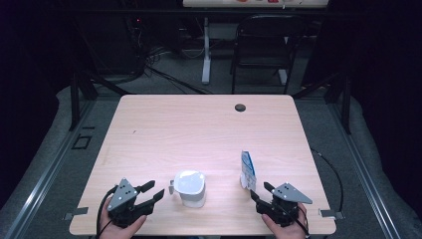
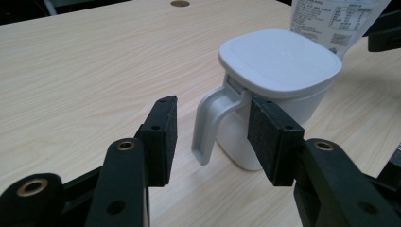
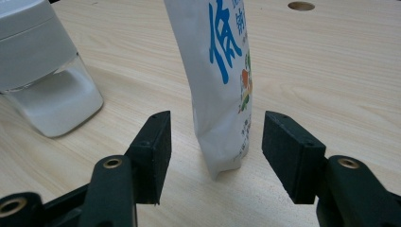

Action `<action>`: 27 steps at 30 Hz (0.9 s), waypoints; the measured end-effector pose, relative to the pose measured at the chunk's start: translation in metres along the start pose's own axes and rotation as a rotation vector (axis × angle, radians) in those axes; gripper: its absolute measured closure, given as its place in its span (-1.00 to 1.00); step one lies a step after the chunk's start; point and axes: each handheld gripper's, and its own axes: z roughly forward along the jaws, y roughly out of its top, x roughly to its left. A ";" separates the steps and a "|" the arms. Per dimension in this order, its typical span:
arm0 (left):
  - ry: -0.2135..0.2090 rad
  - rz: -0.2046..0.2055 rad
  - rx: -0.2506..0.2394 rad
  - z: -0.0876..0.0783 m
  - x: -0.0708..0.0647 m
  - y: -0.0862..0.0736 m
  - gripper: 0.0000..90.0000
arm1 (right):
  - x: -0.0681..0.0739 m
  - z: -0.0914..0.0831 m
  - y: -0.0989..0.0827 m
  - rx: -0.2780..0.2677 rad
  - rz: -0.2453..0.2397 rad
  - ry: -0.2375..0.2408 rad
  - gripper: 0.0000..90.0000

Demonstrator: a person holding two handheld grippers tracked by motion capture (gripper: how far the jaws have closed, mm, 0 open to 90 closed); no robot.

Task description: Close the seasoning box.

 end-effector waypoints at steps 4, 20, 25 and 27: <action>0.025 0.005 0.014 -0.011 0.007 -0.007 0.17 | 0.000 0.000 -0.001 0.004 -0.003 -0.002 -0.04; 0.075 -0.070 0.019 -0.015 0.026 -0.024 0.14 | -0.008 0.001 -0.003 -0.006 0.010 0.000 -0.03; 0.074 -0.068 0.010 -0.017 0.025 -0.026 0.12 | -0.007 -0.001 -0.001 -0.014 0.006 -0.001 -0.03; 0.069 -0.076 -0.009 -0.017 0.026 -0.028 0.12 | -0.005 -0.002 0.000 -0.018 0.003 -0.004 -0.03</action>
